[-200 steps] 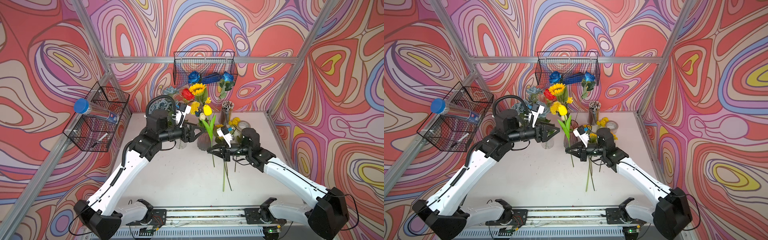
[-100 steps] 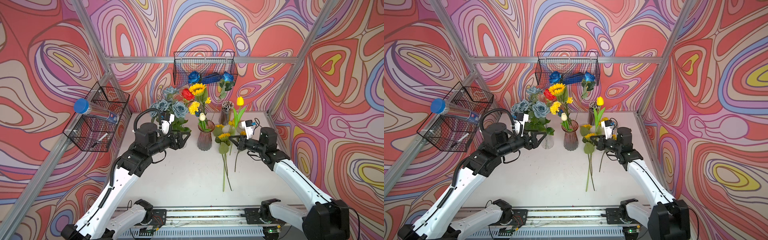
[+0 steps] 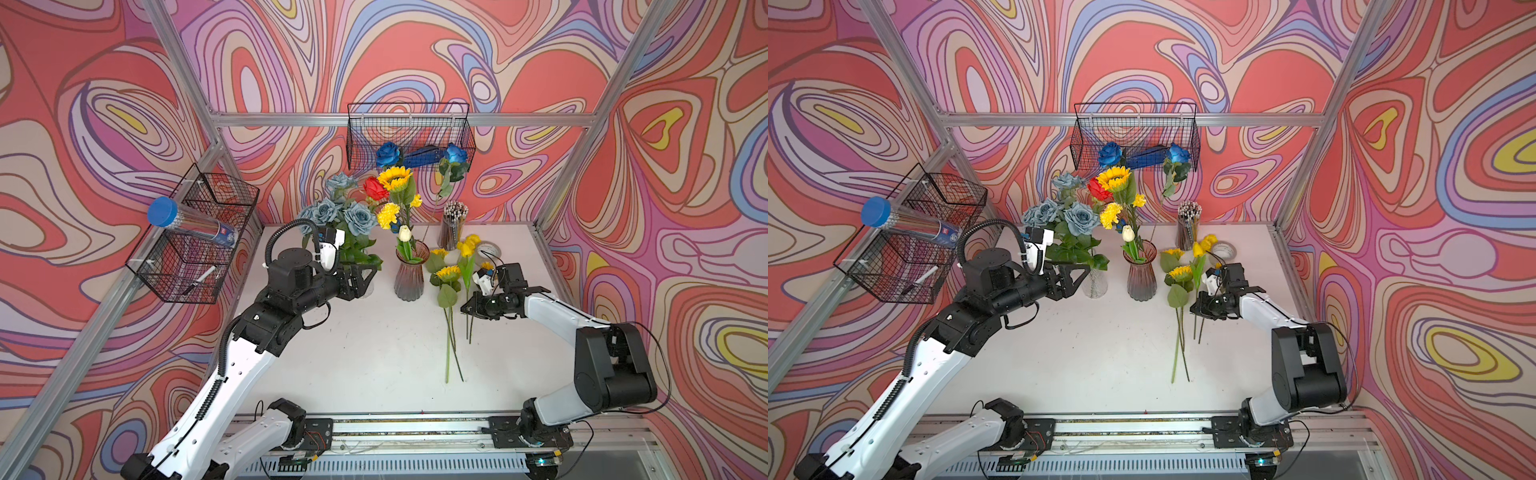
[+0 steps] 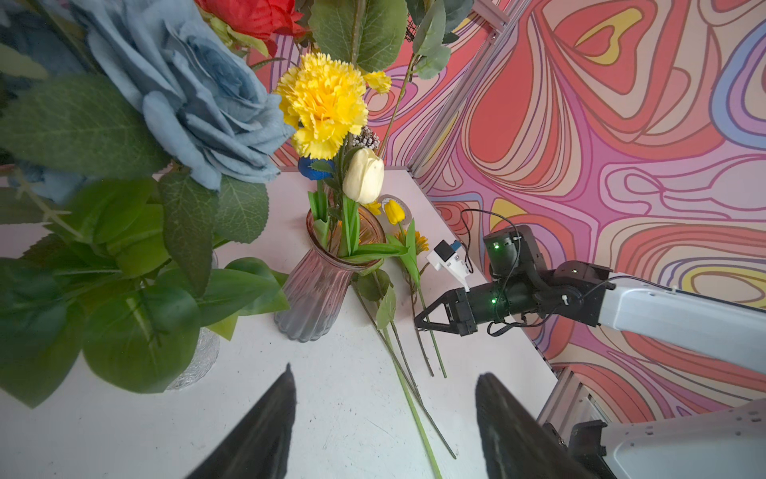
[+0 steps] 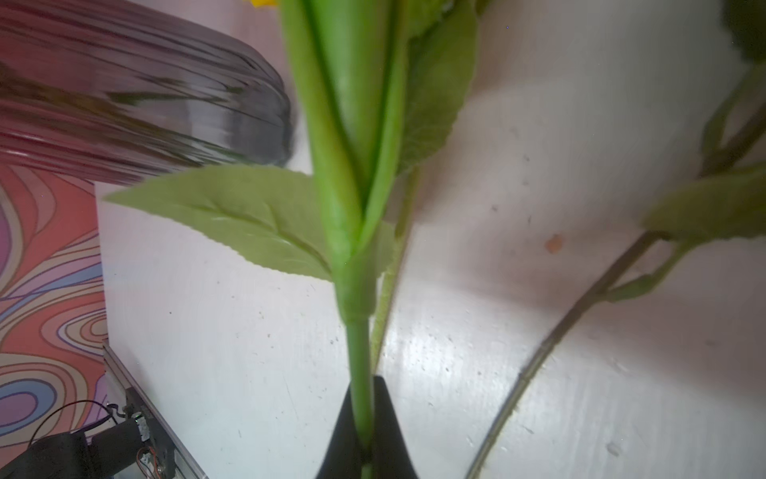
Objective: Pick out yellow flowers from the vase
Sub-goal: Place the flower at the center of the board.
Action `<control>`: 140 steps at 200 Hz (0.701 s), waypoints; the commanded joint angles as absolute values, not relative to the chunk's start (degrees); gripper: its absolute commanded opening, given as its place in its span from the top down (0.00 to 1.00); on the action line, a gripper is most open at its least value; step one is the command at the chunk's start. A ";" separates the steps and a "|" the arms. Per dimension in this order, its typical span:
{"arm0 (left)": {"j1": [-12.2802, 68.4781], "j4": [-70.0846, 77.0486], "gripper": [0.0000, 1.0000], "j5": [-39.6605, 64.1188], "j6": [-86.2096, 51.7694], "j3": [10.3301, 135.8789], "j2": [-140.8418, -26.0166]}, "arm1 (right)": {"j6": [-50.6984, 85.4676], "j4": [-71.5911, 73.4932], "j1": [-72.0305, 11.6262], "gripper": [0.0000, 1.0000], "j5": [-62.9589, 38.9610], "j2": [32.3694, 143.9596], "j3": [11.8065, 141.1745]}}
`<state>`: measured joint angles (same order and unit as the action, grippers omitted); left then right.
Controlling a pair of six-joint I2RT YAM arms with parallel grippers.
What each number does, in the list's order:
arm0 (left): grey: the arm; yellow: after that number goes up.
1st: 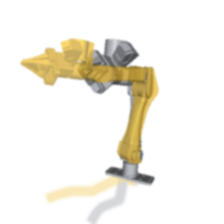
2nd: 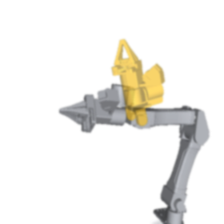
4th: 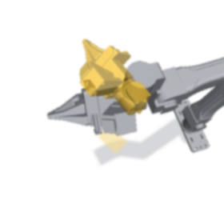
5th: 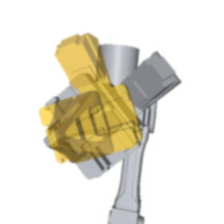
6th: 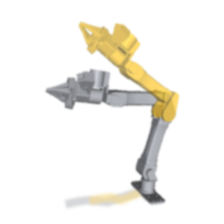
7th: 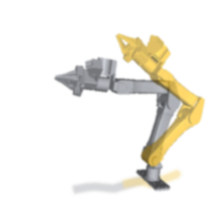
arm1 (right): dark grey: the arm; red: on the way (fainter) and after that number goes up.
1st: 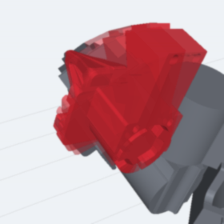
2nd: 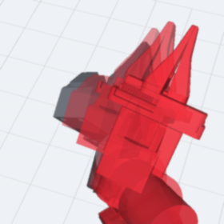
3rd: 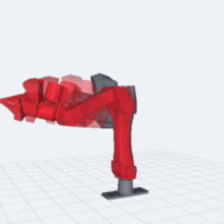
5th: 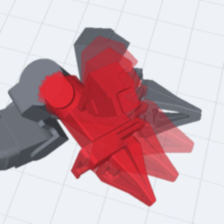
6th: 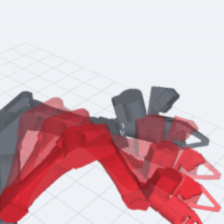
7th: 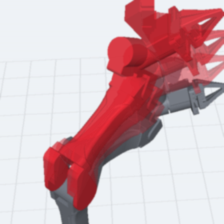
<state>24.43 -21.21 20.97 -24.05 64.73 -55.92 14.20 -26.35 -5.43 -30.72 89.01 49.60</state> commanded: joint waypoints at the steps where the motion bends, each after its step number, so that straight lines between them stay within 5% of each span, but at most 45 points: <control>1: 24.00 -19.92 0.30 21.59 -24.70 64.12 -55.80 | 12.88 -30.94 -5.10 1.00 -26.80 91.94 51.40; 140: 23.82 -19.69 0.30 22.63 -24.63 66.07 -57.81 | 11.66 -32.66 -5.15 1.00 -24.04 95.71 52.12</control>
<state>24.29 -21.17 21.63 -24.23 64.73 -57.41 12.93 -31.83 -5.37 -24.34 95.33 50.76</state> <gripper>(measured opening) 0.701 0.058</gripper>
